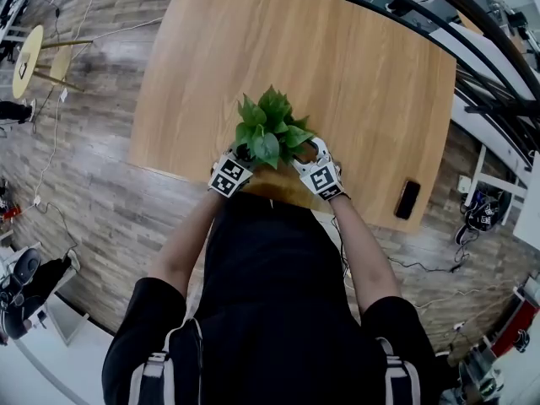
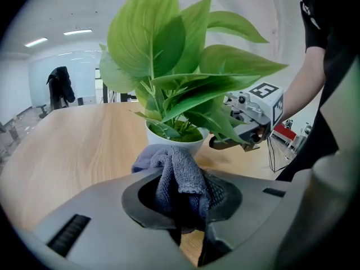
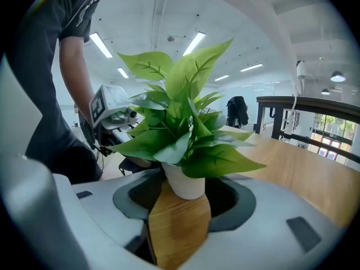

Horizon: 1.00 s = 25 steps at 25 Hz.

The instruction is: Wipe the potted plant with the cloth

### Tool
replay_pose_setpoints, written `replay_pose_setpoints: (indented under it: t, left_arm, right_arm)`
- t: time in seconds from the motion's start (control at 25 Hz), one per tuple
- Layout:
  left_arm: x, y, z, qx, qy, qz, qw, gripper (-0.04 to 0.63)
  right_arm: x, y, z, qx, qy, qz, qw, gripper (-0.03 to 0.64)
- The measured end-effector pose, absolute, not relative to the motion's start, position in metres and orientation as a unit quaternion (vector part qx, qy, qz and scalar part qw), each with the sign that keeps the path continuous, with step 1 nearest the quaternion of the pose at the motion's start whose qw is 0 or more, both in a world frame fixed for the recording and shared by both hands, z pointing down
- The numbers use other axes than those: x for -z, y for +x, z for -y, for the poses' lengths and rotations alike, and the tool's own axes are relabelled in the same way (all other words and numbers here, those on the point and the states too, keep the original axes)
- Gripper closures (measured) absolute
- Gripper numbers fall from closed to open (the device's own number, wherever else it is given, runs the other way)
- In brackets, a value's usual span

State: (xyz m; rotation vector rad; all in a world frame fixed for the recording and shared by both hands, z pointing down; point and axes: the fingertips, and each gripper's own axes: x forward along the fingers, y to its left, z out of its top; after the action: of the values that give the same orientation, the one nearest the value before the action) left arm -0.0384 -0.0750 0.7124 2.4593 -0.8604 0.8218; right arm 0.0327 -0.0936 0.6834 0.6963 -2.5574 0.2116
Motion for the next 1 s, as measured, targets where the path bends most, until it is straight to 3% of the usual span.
replay_pose_setpoints:
  t: [0.4, 0.72, 1.0]
  left_arm:
    - [-0.716, -0.070, 0.087, -0.309, 0.862, 0.359, 0.179, 0.480]
    - [-0.708, -0.065, 0.103, -0.297, 0.869, 0.359, 0.165, 0.480]
    - [-0.707, -0.063, 0.098, -0.303, 0.875, 0.342, 0.161, 0.480]
  right_arm:
    - [-0.695, 0.036, 0.060, -0.095, 0.231, 0.932, 0.264, 0.379]
    - [-0.673, 0.030, 0.093, 0.005, 0.208, 0.937, 0.281, 0.379]
    - [-0.677, 0.025, 0.090, -0.005, 0.223, 0.932, 0.285, 0.379]
